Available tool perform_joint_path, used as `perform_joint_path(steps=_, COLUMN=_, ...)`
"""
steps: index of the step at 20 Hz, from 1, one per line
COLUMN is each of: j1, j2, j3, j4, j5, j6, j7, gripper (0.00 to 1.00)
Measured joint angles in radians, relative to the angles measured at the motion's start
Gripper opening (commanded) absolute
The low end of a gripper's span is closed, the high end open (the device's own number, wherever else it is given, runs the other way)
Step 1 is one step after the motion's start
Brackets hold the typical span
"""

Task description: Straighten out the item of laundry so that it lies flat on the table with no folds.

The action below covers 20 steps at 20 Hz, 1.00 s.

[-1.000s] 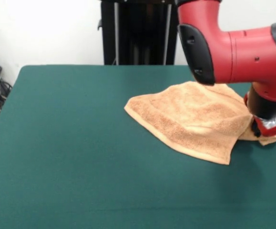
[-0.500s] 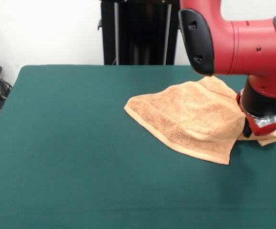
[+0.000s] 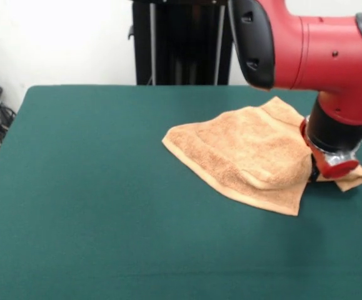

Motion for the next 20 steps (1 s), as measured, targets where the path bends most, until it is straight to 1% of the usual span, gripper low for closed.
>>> perform_joint_path(steps=3, j1=0.0, j2=-0.005, j3=0.0, j4=0.0, j5=0.0, j6=-0.018, j7=0.0, gripper=0.0)
perform_joint_path(steps=13, j1=0.039, j2=-0.023, j3=-0.032, j4=0.0, j5=0.0, j6=-0.18, j7=0.0, gripper=0.0)
perform_joint_path(steps=20, j1=0.079, j2=-0.027, j3=-0.084, j4=0.0, j5=0.0, j6=-0.218, j7=0.0, gripper=0.0)
